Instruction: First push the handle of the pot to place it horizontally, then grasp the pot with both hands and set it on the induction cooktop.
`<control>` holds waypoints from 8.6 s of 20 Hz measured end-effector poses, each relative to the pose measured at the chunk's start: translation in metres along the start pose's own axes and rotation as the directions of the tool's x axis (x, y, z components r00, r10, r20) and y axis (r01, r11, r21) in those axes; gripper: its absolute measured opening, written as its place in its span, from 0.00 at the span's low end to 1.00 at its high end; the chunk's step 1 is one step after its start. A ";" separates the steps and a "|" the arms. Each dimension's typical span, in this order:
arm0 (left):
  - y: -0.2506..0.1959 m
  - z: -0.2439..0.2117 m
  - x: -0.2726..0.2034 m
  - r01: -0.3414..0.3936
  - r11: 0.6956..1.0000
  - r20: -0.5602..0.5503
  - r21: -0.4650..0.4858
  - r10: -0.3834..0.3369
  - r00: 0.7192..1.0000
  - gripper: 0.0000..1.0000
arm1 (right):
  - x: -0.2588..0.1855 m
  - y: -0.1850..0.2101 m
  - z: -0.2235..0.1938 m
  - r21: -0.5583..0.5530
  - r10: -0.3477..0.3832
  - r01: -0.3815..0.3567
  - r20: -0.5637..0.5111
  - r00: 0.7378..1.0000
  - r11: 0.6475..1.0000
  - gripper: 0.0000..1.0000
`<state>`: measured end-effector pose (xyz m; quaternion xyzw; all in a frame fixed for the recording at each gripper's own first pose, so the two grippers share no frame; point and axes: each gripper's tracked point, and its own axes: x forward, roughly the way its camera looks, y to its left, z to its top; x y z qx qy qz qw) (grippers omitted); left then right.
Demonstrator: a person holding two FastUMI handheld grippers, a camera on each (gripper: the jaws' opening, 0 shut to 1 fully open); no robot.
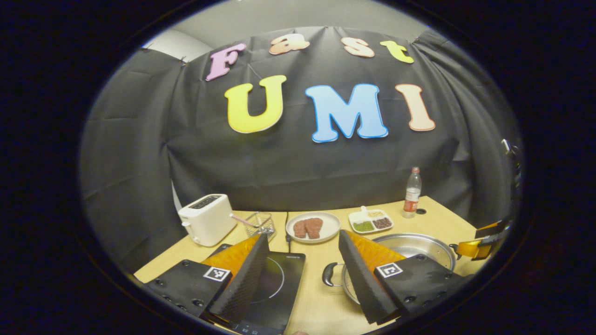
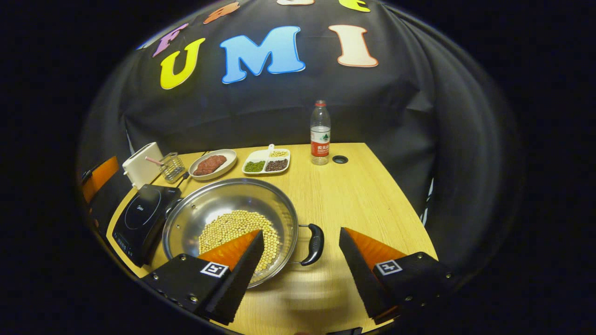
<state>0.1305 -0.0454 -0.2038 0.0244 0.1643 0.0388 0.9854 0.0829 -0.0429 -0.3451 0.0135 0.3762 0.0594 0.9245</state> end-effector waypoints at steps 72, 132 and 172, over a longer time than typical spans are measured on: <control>0.018 -0.116 0.026 0.160 0.987 -0.340 -0.015 -0.155 0.928 0.68 | -0.027 0.073 -0.021 0.012 -0.045 0.047 -0.102 0.994 0.999 0.52; 0.313 -0.074 0.090 -0.102 0.994 -0.136 0.027 0.105 0.985 0.98 | 0.013 0.288 0.052 0.001 0.070 -0.071 0.097 0.993 0.998 0.97; 0.084 0.104 -0.253 0.083 0.996 0.345 -0.037 -0.065 0.936 0.97 | -0.313 0.096 0.106 0.000 -0.047 0.059 0.604 0.795 0.998 0.96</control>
